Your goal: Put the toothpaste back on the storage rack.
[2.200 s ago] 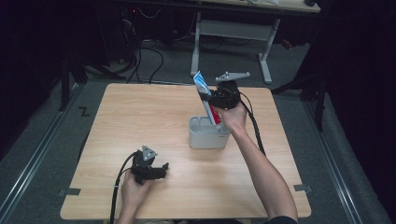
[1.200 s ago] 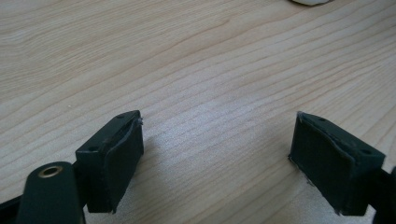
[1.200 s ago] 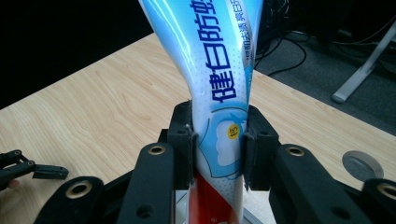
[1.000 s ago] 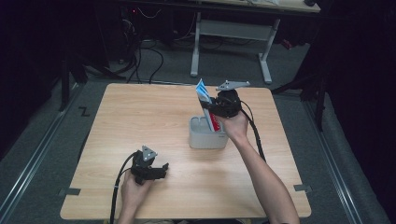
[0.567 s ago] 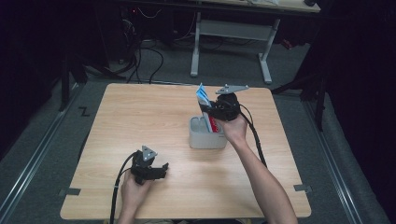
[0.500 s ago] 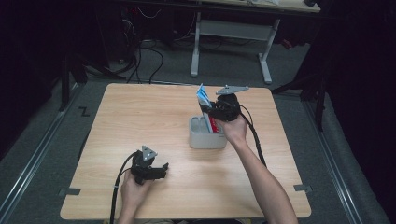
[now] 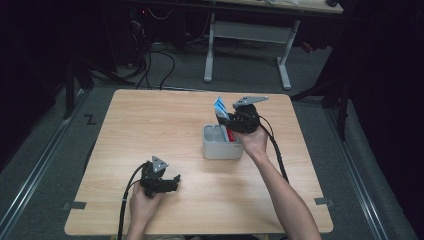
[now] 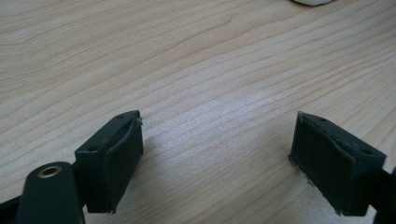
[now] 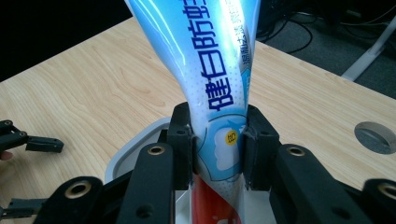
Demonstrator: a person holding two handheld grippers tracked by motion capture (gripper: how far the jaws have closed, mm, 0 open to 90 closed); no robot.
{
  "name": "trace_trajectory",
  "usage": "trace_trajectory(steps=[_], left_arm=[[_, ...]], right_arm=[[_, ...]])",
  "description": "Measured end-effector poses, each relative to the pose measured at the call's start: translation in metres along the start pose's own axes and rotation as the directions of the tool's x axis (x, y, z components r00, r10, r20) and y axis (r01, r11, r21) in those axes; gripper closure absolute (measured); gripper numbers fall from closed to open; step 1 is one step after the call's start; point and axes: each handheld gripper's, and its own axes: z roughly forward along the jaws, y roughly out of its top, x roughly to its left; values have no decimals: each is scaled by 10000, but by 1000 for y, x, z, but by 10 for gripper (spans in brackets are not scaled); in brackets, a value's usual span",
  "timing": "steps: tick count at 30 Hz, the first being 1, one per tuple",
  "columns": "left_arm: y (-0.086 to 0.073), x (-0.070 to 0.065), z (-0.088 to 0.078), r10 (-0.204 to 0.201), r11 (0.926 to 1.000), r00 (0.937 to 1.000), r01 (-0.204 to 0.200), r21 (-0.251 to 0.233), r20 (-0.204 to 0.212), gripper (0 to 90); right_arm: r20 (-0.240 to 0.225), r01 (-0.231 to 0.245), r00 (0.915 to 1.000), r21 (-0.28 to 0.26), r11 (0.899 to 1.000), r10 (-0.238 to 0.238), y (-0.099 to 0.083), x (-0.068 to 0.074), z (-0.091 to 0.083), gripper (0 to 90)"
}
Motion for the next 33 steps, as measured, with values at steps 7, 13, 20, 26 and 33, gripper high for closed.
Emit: trace_trajectory(steps=[7, 13, 20, 26, 33], left_arm=[[0, 0, 0, 15, 10000, 10000, -15, 13, 7, 174], [0, 0, 0, 3, 10000, 10000, -3, 3, 8, 174], [0, 0, 0, -12, 10000, 10000, 12, -15, 4, 174], [0, 0, 0, -9, 10000, 10000, 9, -13, 4, 174], [0, 0, 0, -1, 10000, 10000, 1, -5, 6, 174]], right_arm=[[-55, 95, 9999, 163, 9998, -94, -3, 1, 2, 687], [-101, -49, 9999, 202, 9998, 51, -9, -2, 3, 686], [-106, -91, 9999, 310, 9995, 95, -14, -3, 5, 684], [-131, -88, 9999, 420, 9991, 94, -17, -3, 6, 683], [-177, -97, 9998, 555, 9984, 107, -19, -3, 8, 681]])
